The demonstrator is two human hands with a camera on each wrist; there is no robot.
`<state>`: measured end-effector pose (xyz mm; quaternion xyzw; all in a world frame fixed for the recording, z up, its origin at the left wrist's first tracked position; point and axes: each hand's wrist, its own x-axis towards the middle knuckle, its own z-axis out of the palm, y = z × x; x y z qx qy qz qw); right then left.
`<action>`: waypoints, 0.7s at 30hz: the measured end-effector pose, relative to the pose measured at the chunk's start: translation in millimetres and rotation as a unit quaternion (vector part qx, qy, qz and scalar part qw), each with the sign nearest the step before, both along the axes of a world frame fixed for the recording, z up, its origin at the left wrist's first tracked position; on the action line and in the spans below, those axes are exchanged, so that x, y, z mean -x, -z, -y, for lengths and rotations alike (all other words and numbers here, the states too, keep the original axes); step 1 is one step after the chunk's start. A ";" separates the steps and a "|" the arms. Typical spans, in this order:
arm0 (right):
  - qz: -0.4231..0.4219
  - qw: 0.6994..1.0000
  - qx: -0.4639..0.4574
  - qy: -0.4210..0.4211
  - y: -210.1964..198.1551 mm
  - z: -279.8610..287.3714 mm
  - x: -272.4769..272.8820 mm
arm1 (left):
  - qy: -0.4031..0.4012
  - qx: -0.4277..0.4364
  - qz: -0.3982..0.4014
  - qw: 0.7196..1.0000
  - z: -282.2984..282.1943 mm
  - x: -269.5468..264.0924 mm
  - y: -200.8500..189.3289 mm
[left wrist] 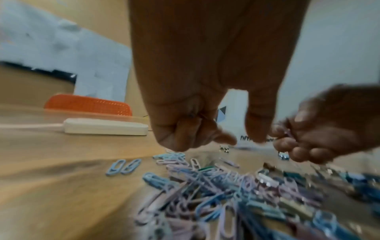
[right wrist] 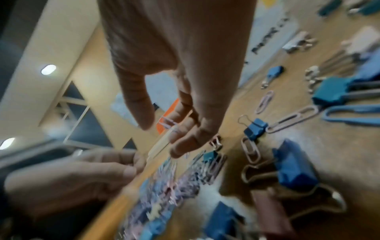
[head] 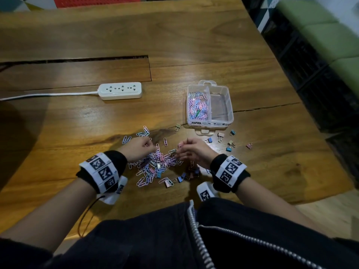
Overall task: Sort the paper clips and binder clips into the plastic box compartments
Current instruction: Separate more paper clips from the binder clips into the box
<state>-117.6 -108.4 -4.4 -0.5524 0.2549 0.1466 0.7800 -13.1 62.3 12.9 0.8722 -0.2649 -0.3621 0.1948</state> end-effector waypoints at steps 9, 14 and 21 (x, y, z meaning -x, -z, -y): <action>0.057 0.778 0.574 -0.248 6.6 -31.8 -3.9 | 0.094 -0.066 0.115 0.987 -5.4 8.4 17.1; 0.076 0.720 0.609 -0.323 9.7 -31.4 -2.1 | 0.079 -0.049 0.127 0.988 -2.1 12.2 21.0; 0.064 0.742 0.581 -0.329 10.3 -29.6 0.9 | 0.035 -0.010 0.080 0.996 -2.3 3.6 22.3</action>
